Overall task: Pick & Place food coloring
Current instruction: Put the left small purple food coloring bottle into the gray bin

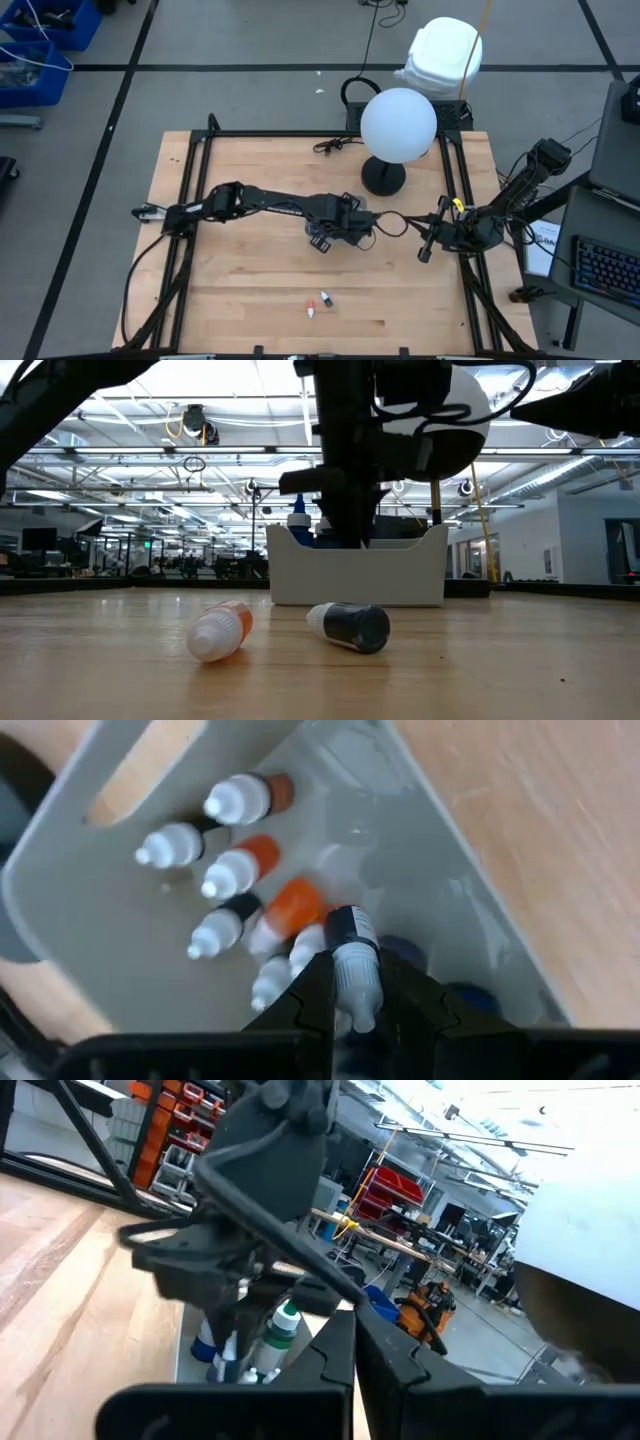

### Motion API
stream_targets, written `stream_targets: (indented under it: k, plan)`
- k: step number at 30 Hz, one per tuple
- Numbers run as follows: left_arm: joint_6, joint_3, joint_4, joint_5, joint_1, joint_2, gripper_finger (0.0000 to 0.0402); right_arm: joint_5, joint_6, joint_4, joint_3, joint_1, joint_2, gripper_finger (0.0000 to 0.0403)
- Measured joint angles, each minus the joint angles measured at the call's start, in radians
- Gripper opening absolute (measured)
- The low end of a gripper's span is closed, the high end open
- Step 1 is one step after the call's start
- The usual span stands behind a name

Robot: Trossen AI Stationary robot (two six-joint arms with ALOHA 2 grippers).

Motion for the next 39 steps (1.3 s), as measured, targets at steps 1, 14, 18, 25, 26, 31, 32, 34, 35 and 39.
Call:
stream_targets:
  k: [1, 14, 18, 25, 26, 31, 32, 34, 35, 39]
  plan:
    - [0.002, -0.014, 0.015, 0.000, -0.001, 0.000, 0.0059, 0.000, 0.000, -0.003, 0.000, 0.000, 0.000, 0.0000]
    - [-0.002, -0.042, 0.037, 0.051, -0.003, 0.000, 0.0059, -0.003, -0.035, -0.003, 0.000, 0.000, -0.004, 0.0000]
    - [-0.003, -0.042, 0.033, 0.056, -0.003, 0.000, 0.0059, -0.002, -0.035, -0.003, 0.000, 0.000, -0.004, 0.0000]
    - [0.012, -0.042, 0.022, 0.086, -0.002, 0.000, 0.0059, -0.002, -0.035, -0.003, 0.000, 0.000, -0.004, 0.0000]
    - [0.015, -0.042, 0.022, 0.087, -0.001, 0.000, 0.0059, -0.002, -0.035, -0.003, 0.000, 0.000, -0.004, 0.0000]
    - [0.016, -0.041, 0.021, 0.087, 0.006, 0.014, 0.0059, -0.002, -0.034, -0.003, 0.000, 0.000, -0.004, 0.0000]
    - [0.016, -0.042, 0.009, 0.086, 0.009, 0.021, 0.0059, -0.002, -0.034, -0.003, 0.000, 0.000, -0.004, 0.0000]
    - [0.017, -0.040, 0.005, 0.076, 0.011, 0.044, 0.0059, -0.002, -0.034, -0.003, 0.000, 0.000, -0.004, 0.0000]
    - [0.019, -0.040, 0.001, 0.065, 0.011, 0.045, 0.0059, -0.002, -0.034, -0.003, 0.000, 0.000, -0.004, 0.0000]
    - [0.024, -0.037, 0.015, 0.050, 0.013, 0.059, 0.0059, -0.002, -0.034, -0.004, 0.000, 0.000, -0.004, 0.0000]
